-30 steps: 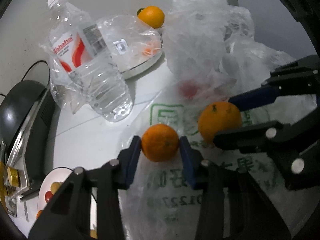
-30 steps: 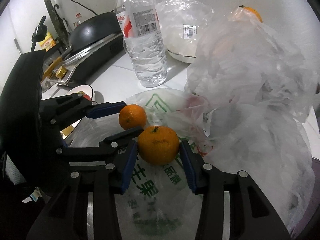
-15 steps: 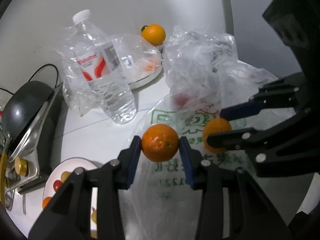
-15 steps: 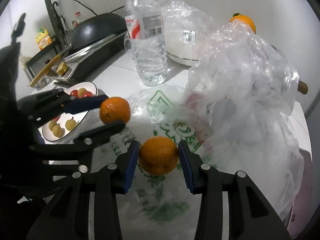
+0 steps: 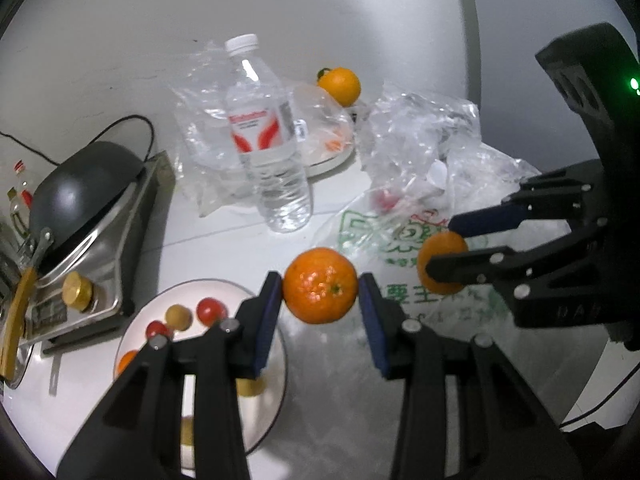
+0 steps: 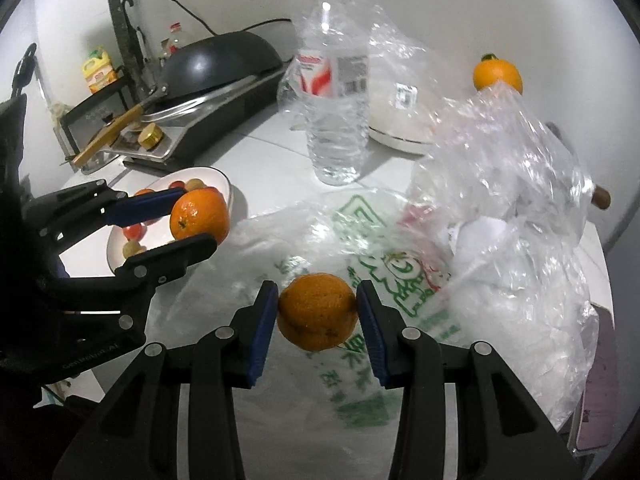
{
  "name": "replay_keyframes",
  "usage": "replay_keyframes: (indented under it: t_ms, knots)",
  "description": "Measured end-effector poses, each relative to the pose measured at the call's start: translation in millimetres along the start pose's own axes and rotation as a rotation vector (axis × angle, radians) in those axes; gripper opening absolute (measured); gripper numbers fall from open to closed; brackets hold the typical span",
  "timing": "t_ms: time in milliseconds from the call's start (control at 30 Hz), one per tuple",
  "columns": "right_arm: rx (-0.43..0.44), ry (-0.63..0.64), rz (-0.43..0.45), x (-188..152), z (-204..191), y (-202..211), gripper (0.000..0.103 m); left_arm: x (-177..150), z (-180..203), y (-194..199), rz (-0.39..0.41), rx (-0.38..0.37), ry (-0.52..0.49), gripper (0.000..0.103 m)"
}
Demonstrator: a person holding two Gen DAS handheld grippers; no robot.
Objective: Organize fruits
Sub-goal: 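Carry both mandarins in the two tools over the plate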
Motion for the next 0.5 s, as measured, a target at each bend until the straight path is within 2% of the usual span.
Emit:
replay_keyframes:
  t_ms: [500]
  knots:
    - [0.002,0.084,-0.002,29.4,-47.4,-7.3,0.043,-20.8,-53.2,20.4,0.011,0.032,0.090,0.040]
Point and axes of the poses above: each gripper's, at about its wrist camera, not at the fingertips, and y roughly against the way its jaws point, z to its right, x to its top, the point moved 3 cm from there along -y, roughly the way its jaws point, and after that the axes turned 7 degrees about y, right-handed, at the moved point
